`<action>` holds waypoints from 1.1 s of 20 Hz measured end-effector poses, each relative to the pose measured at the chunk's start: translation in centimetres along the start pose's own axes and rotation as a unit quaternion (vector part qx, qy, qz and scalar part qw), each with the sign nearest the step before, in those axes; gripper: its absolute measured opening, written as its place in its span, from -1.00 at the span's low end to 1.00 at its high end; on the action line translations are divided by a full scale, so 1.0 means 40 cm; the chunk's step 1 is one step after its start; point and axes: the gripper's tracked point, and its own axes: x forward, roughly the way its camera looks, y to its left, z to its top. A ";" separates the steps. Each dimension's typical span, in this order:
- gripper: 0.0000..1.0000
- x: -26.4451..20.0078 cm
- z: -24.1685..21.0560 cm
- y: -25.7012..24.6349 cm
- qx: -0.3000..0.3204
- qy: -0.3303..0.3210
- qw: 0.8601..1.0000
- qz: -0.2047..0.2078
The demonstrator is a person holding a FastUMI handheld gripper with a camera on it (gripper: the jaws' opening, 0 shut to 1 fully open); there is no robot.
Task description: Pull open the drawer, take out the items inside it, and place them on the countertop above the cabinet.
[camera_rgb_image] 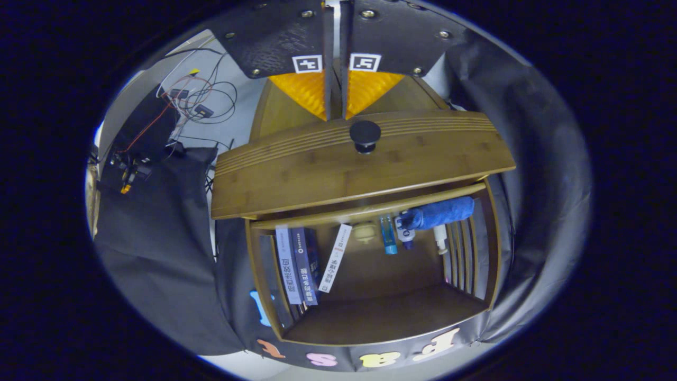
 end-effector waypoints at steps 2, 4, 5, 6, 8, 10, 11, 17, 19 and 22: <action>-0.90 -0.007 -0.003 -0.005 -0.004 0.002 1.000 -0.002; -0.90 0.002 0.006 0.009 -0.014 0.002 1.000 -0.001; -0.90 0.007 0.009 0.021 -0.016 0.002 1.000 0.003; -0.90 0.017 0.017 0.029 -0.018 0.001 1.000 0.004; -0.90 0.037 0.025 0.043 -0.027 0.000 1.000 0.000; -0.64 0.053 0.024 0.052 -0.048 0.004 0.999 -0.006; -0.38 0.064 0.022 0.065 -0.054 0.006 0.998 -0.004; 0.23 0.142 0.018 0.104 -0.026 0.011 1.000 0.010; 0.50 0.162 0.020 0.110 -0.019 0.009 1.000 0.013; 0.68 0.187 0.037 0.097 -0.018 0.002 1.000 0.003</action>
